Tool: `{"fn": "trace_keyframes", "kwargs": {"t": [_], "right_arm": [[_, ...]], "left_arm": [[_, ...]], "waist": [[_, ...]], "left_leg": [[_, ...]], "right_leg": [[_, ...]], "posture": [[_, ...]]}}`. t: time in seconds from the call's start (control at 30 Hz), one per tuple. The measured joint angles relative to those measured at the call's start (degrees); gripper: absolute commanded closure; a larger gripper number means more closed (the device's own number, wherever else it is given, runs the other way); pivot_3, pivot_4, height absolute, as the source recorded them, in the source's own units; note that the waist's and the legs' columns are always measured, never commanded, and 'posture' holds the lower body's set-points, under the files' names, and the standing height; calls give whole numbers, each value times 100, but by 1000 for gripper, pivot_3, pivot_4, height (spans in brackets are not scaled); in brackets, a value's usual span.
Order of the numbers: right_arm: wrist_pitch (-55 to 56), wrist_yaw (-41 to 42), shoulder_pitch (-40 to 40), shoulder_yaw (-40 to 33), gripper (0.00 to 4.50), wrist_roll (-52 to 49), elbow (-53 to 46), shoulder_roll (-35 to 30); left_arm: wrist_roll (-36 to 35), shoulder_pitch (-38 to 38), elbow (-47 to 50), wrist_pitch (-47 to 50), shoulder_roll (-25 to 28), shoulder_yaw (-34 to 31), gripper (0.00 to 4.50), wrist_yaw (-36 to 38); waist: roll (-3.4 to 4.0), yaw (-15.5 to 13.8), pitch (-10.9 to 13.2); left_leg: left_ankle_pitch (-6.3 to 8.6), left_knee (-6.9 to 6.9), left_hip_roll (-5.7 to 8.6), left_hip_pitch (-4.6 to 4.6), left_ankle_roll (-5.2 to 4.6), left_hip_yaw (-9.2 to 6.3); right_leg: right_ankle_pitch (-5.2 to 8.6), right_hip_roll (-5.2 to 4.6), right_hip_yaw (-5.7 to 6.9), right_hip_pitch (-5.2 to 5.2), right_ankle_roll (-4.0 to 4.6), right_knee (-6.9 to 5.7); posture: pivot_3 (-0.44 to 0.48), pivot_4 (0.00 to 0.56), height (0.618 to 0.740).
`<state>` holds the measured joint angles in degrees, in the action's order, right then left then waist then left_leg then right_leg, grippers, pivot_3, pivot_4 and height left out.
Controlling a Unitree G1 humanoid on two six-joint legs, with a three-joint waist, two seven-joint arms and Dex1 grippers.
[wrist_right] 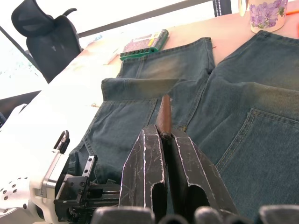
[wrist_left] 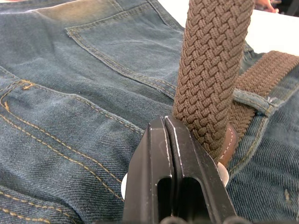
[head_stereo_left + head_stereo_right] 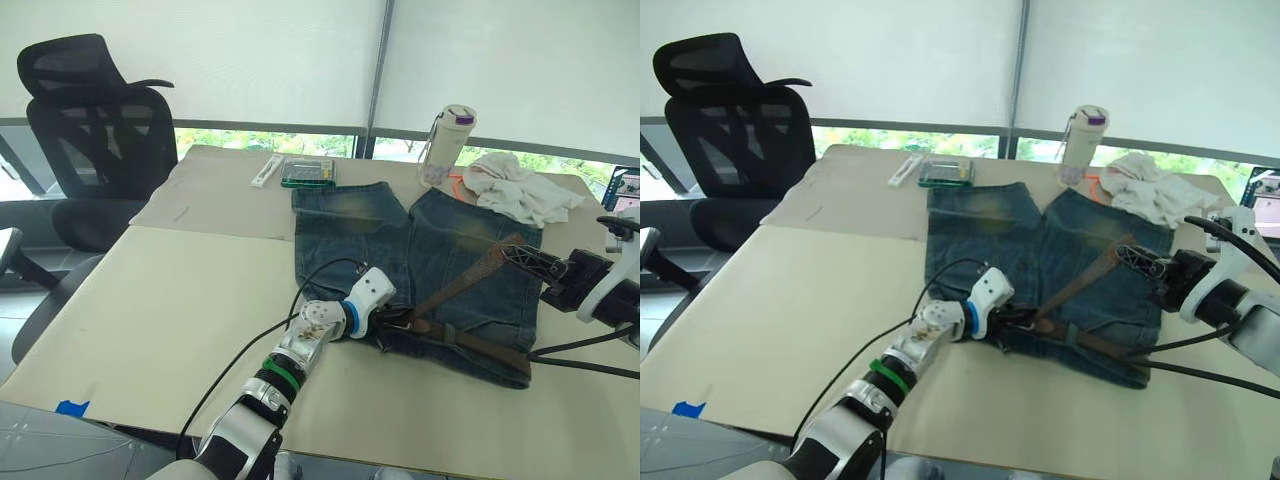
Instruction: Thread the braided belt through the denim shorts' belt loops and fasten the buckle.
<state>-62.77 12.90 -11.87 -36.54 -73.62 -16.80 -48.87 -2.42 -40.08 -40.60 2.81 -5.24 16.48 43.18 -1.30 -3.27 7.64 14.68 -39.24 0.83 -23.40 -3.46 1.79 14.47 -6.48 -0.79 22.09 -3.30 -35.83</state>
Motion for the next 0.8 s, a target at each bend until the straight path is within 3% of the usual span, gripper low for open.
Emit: {"fn": "trace_keyframes", "kwargs": {"t": [0.13, 0.37, 0.53, 0.8], "right_arm": [[0, -4, 53, 4, 4500, 20, -12, 0], [32, 67, 96, 56, 4500, 51, -53, 0], [78, 201, 128, 270, 4500, 303, -58, 0], [92, 192, -144, 386, 4500, 253, -54, 162]], "left_arm": [[-307, 69, 183, 254, 72, -331, 4440, 30], [-540, 339, 1261, 791, 662, -609, 4440, 63], [-625, 411, 1753, 772, 758, -912, 4440, -294], [-670, 704, 2284, 1042, 849, -681, 4440, -285]], "waist": [[1, 99, 0], [5, 255, 2], [5, 232, 2], [4, 252, 3]], "left_leg": [[-2, 0, -3, -4, -3, 0], [-2, 4, -19, -12, -2, 0], [-3, 4, -11, -20, -1, 0], [-3, 4, -1, -25, -1, -2]], "right_leg": [[0, 1, 0, 7, -4, -1], [0, 14, -1, 20, -3, -4], [0, 5, 1, 21, -5, -2], [-4, 3, -2, 26, -11, 2]], "posture": [[0, 150, 740], [0, 150, 740], [0, 150, 740], [0, 150, 740]]}}
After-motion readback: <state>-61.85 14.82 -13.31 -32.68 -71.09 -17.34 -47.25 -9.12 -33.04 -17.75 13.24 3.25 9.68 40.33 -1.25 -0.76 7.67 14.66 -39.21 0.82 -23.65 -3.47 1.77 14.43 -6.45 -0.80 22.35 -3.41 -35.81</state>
